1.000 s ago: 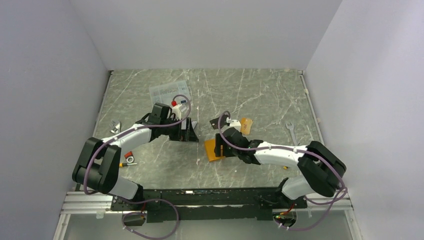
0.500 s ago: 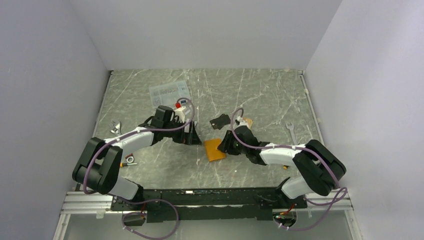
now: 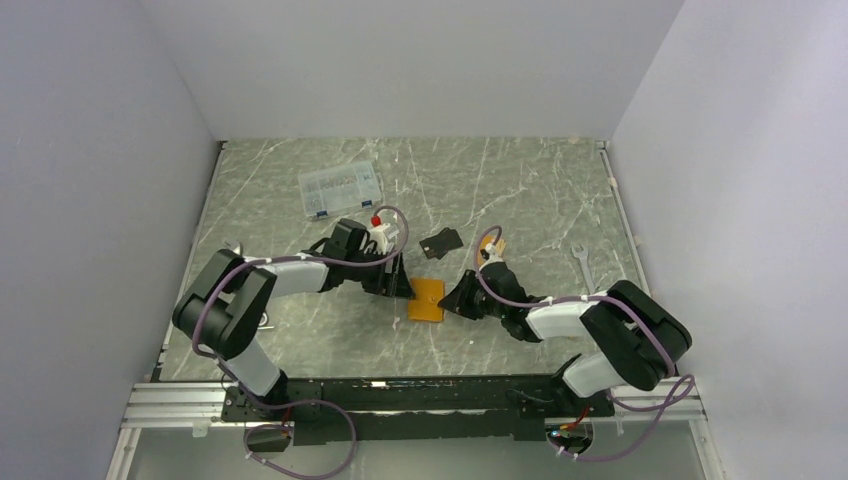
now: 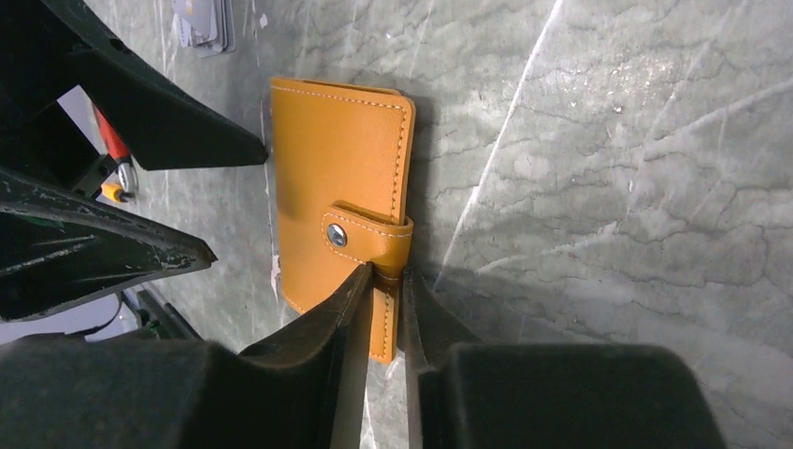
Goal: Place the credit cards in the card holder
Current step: Pick up the card holder from the center of the board.
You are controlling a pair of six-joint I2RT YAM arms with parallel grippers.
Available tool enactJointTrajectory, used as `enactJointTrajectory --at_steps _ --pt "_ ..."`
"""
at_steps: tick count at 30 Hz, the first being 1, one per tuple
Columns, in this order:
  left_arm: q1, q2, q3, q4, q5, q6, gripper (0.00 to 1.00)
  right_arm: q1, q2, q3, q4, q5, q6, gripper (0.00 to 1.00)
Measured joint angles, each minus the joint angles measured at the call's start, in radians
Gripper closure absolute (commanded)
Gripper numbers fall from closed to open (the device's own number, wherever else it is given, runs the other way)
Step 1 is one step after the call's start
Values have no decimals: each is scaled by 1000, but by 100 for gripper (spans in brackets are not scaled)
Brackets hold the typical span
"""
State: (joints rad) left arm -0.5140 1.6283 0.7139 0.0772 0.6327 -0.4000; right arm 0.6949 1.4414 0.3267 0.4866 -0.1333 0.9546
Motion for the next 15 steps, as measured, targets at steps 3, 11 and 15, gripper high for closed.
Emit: enactJointTrajectory --at_steps 3,11,15 --pt "0 19 0 51 18 -29 15 -7 11 -5 13 -23 8 94" --pt "-14 40 -8 142 37 -68 9 -12 61 0 67 -77 11 100" --pt "-19 41 -8 146 31 -69 9 -12 61 -7 79 -74 7 100"
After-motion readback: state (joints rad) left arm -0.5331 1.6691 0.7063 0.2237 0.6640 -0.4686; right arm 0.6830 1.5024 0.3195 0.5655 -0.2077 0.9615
